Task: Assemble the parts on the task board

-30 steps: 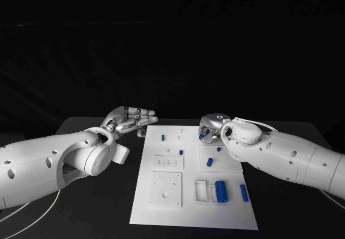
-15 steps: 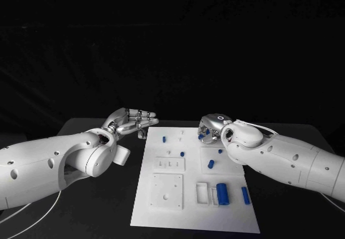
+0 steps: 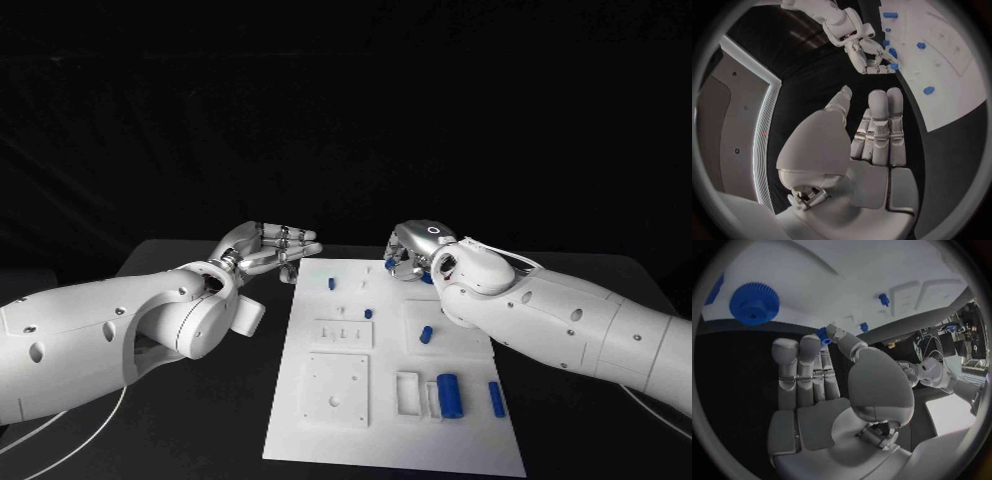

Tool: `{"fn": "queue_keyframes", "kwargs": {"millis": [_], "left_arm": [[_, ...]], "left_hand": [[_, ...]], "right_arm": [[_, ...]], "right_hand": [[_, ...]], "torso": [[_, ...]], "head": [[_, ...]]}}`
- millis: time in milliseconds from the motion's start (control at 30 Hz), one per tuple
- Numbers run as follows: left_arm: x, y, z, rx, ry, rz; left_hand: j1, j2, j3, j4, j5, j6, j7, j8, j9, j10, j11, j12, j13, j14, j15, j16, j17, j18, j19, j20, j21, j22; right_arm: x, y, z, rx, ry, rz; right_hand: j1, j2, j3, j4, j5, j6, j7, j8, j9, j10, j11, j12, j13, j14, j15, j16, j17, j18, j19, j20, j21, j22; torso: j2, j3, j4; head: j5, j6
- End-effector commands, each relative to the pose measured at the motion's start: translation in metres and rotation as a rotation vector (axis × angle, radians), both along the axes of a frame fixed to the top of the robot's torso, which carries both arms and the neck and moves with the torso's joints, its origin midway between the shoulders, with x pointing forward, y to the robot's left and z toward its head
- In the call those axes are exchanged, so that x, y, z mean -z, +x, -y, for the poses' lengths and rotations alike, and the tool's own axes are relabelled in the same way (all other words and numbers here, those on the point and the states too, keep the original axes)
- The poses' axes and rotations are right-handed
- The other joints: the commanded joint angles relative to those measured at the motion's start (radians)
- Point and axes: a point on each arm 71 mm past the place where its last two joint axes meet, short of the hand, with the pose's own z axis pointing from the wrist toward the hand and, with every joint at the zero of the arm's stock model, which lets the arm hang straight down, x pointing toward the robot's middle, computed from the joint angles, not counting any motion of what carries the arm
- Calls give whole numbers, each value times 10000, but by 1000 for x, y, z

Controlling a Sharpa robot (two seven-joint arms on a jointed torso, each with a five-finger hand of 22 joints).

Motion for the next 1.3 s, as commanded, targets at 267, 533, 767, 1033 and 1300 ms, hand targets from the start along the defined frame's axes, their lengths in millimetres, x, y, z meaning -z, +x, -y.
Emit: {"fn": "queue_keyframes", "kwargs": {"millis": [267,533,767,1033,1300], "left_arm": [[-3,0,6,220,-129,157],[-7,1,7,188,-250,179],[-9,1,9,207,-316,191],[-12,1,10,122,-356,296],[-13,2,10,4,-386,344]], "left_hand": [[15,-96,112,172,-25,-635,342,0,-21,-85,159,-26,17,-144,216,-437,-290,222,-113,236,-316,-267],[416,-396,235,845,19,-559,321,3,-20,-722,305,-29,-1,-187,461,-5493,-1835,-210,-132,471,-3432,-2357],[485,-413,220,938,14,-435,329,5,-14,-719,363,-26,1,151,601,-7665,-2029,-296,336,597,-4901,-3377],[613,-518,235,1064,47,-698,235,-5,-24,-935,365,-24,0,172,591,-7794,-1963,-311,392,589,-5014,-3451],[689,-563,215,1163,58,-691,247,-8,-26,-967,381,-28,0,159,609,-7867,-1952,-320,395,597,-5063,-3479]], "right_arm": [[-3,4,-13,-68,99,415],[-2,4,-20,-224,96,441],[-2,6,-23,-245,73,427],[-1,6,-24,-273,3,338],[1,6,-25,-286,-159,183]], "right_hand": [[65,126,79,-9,-34,84,-2,44,243,130,-96,34,55,-3,-38,-43,2,139,164,-23,-96,84],[61,136,73,-30,-50,95,-3,43,223,136,-96,35,27,-1,-47,-63,-3,129,192,-37,-248,205],[61,136,73,-30,-50,95,-3,43,223,136,-96,35,27,-1,-47,-63,-3,129,192,-37,-248,205],[58,145,53,-43,-55,96,0,44,209,135,-95,36,14,1,-48,-73,0,132,232,-35,-342,327],[66,158,41,-62,-48,92,0,42,200,130,-93,35,11,-1,-50,-75,3,127,241,-36,-377,378]], "torso": [[59,-83,163],[106,-111,212],[155,-150,296],[188,-166,319],[189,-177,309]], "head": [[-35,34],[29,49],[88,38],[76,-8],[119,-84]]}}
